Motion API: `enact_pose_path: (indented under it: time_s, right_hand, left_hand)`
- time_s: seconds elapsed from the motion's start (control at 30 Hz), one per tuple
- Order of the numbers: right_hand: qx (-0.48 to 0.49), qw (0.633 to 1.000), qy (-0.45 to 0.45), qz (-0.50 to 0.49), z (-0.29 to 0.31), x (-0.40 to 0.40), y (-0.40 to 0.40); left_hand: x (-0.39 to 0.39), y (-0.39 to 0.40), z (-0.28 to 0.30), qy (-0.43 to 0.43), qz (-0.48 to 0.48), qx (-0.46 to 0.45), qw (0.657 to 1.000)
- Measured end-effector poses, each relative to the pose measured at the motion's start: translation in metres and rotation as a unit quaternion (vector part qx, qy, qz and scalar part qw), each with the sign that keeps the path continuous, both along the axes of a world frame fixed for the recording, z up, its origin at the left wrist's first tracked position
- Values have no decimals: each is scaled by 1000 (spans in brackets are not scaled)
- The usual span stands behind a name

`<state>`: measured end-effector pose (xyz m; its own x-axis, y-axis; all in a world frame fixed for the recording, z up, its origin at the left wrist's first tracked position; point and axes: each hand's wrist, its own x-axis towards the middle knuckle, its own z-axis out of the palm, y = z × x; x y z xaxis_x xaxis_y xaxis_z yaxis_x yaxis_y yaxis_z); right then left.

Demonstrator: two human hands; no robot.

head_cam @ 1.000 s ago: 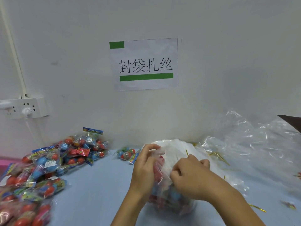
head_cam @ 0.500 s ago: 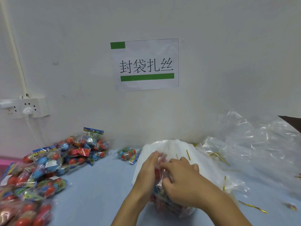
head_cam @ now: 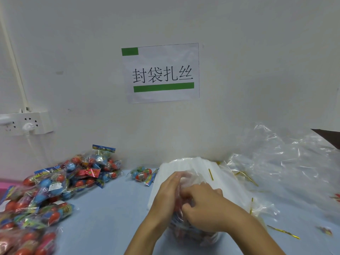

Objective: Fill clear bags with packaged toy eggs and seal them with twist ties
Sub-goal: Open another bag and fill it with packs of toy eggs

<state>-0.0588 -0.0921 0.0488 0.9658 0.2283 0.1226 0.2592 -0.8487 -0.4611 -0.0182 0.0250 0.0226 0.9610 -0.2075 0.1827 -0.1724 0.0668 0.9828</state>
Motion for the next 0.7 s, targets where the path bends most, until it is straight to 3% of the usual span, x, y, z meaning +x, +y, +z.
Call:
enact_pose_path:
  time_s: [0.27,0.4,0.53,0.7]
  right_hand:
    - [25,998,-58,-16,-4,4,-4]
    - [-29,997,-73,-15,-6,4,-8]
    - [-24,991,-121,-45,-8,4,-9]
    - [103,988,-64,-91,-1,8,-13]
  left_hand:
    - [13,12,-5,39,111,24,993]
    - [16,17,-9,64,142,56,986]
    - [20,19,-14,112,118,134,978]
    - [17,18,-13,158,48,212,963]
